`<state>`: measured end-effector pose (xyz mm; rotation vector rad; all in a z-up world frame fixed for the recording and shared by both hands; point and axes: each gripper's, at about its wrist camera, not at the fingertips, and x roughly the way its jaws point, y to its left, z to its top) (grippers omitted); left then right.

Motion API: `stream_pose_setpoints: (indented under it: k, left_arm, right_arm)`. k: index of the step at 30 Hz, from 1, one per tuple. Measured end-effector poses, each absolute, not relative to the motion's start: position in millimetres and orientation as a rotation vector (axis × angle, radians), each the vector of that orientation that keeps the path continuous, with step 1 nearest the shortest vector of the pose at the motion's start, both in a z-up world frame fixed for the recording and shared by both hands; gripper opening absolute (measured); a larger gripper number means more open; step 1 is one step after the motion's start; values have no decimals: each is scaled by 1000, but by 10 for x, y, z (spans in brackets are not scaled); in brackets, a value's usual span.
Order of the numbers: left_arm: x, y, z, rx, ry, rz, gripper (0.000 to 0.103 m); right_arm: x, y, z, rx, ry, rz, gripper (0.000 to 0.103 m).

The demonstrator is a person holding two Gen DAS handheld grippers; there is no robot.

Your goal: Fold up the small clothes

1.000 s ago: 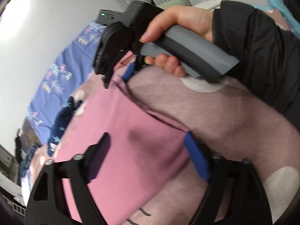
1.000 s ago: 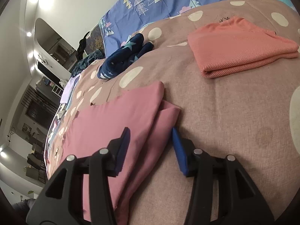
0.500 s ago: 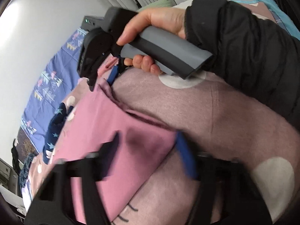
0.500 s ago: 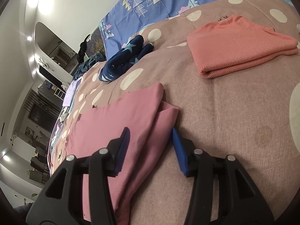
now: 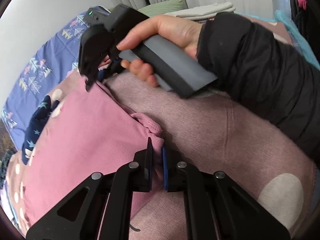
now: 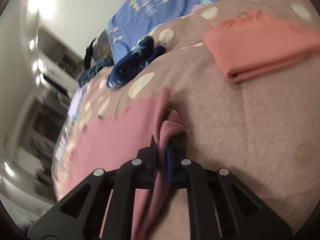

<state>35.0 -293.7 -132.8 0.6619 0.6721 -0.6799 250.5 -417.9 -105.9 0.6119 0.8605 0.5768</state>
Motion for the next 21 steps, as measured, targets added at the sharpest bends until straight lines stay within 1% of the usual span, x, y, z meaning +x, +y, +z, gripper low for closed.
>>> stream_pose_setpoints:
  k: [2,4,6,7,11,13,14,16,17,18,20,21]
  left_arm:
    - [422,-2888,-1299,620,691,-702,7]
    - [485,-2869,-1294,592,709,-716,7]
    - [540,-2862,-1307,575,729,-731,7]
    - [542,-2866,-1316,572,733,-736,7]
    - [568,-2840,-1291,536,741,-757,7]
    - [596,-2790,-1263,483,760,-790,7]
    - [562,-2787,-1258,471,764,-802,7]
    - [600,-2785,-1296,462,781,-814,7]
    - [625,-2790,-1326,459,791,-818,7]
    - [623,-2796,-1329,456,793,-819,7]
    - [652,-2789,-1316,450,790,-823,7]
    - [617,-2795,-1304,445,786,-828,7]
  right_arm:
    - [2486,-4221,-983,628,817,604,8]
    - [2547,-4175,-1053,579,842,565,8]
    - [2637,-4154,-1188,580,889,545,8]
    - [2638,-4172,-1182,596,882,557,8]
    - [2476,-4222,-919,642,782,635,8]
    - [2414,-4157,-774,577,728,649,9]
    - [2425,-4138,-787,539,720,610,9]
    - [2542,-4160,-982,474,781,434,13]
    - [2622,-4222,-1133,521,824,405,9]
    - [2633,-4276,-1159,568,821,420,8]
    - [2595,-4344,-1089,598,781,418,8]
    - [2562,-4367,-1044,589,751,401,12]
